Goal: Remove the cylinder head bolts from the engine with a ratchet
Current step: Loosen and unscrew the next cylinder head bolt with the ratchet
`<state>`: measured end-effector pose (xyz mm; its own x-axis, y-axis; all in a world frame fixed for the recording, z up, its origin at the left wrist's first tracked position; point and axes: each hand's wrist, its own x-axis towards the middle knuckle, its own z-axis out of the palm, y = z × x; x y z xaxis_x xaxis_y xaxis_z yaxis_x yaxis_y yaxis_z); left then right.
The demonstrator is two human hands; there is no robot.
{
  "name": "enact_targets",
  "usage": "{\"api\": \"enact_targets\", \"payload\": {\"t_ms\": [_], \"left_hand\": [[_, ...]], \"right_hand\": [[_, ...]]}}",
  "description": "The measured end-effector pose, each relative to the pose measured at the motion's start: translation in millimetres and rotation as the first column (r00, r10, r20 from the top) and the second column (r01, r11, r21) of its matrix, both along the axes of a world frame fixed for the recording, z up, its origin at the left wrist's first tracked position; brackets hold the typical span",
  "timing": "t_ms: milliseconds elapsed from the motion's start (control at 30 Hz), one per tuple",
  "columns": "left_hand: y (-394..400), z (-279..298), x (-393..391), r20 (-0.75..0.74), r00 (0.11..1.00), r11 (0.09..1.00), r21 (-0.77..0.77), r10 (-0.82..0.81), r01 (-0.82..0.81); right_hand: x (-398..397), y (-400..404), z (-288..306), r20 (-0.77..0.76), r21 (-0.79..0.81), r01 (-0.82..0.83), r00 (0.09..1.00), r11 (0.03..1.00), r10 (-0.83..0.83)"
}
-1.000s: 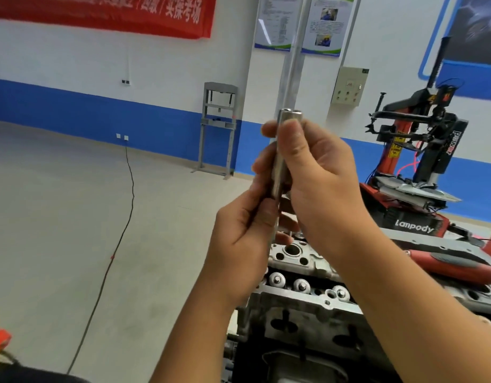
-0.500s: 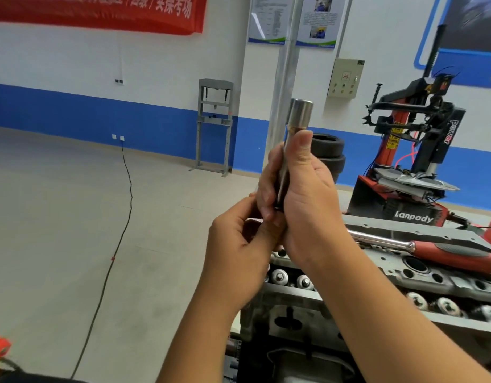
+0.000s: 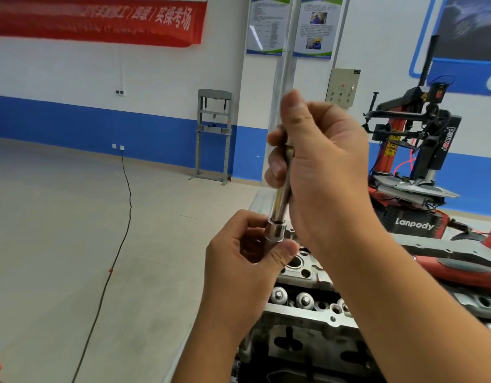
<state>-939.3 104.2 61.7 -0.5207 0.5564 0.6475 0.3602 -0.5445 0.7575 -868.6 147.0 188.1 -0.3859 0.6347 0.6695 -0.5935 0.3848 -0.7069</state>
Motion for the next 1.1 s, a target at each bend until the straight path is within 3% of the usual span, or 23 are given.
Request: {"api": "enact_targets", "payload": {"t_ms": [100,200,367,467,600,933,1100], "left_hand": [[-3.5,1.1,1.4,0.005,0.978,0.977,0.042,-0.211,0.210],[-2.7,1.4,-0.2,-0.026,0.967,0.967,0.008,-0.253,0.253],[0.5,-1.1,-2.5,0.019,0.964,0.964,0.004,-0.266,0.266],[-1.9,-3.0,-2.2,0.098,0.966,0.971,0.019,-0.240,0.239],[-3.0,-4.4,-2.2,0.208,0.957,0.979,0.027,-0.202,0.201],[-11.6,20.6,11.6,0.176,0.983,0.971,-0.237,0.051,-0.008],[-19.0,35.8,12.7,0.246,0.966,0.961,-0.239,-0.080,0.141]], "right_hand": [[-1.4,1.3,1.9,0.024,0.005,-0.134,0.991,0.991,0.134],[-1.6,4.5,0.1,0.001,-0.079,-0.295,0.955,0.952,0.296],[-10.3,2.0,-0.6,0.037,-0.124,-0.279,0.958,0.952,0.285],[-20.6,-5.2,4.9,0.164,-0.129,-0.281,0.940,0.951,0.300],[-30.2,-9.9,3.9,0.277,-0.092,-0.231,0.928,0.968,0.248],[-24.3,-18.9,-11.9,0.101,-0.053,0.062,0.993,0.997,-0.056],[-16.9,-15.9,-12.5,0.083,-0.155,0.121,0.991,0.980,-0.109]]}}
